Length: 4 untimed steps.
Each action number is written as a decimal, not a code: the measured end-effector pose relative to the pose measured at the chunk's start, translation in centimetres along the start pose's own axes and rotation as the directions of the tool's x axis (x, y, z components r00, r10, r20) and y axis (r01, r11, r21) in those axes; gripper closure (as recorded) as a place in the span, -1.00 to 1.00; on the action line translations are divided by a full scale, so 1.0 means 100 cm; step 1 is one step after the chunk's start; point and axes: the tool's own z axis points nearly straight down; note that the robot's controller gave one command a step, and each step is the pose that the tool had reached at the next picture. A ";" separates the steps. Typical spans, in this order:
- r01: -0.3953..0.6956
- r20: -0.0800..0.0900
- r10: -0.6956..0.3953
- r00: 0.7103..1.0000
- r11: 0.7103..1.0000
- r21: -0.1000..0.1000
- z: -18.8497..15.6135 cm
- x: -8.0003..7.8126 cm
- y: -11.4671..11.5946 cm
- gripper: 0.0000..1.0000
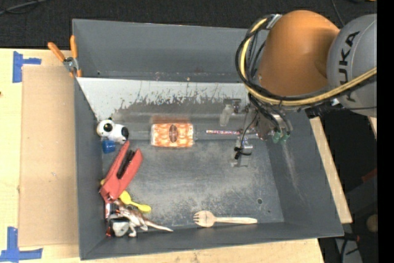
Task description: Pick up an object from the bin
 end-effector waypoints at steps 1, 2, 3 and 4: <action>-0.001 0.008 0.001 1.000 1.000 0.000 -0.005 -0.001 0.000 -1.00; -0.076 0.011 0.076 0.997 0.997 -0.002 0.103 -0.033 0.037 -1.00; -0.100 0.013 0.100 0.995 0.995 -0.002 0.091 -0.043 0.056 -1.00; -0.314 -0.001 0.314 0.950 0.950 -0.003 0.130 -0.038 0.086 -1.00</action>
Offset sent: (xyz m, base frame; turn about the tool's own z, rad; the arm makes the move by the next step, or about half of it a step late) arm 0.0461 0.0559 -0.1614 0.1129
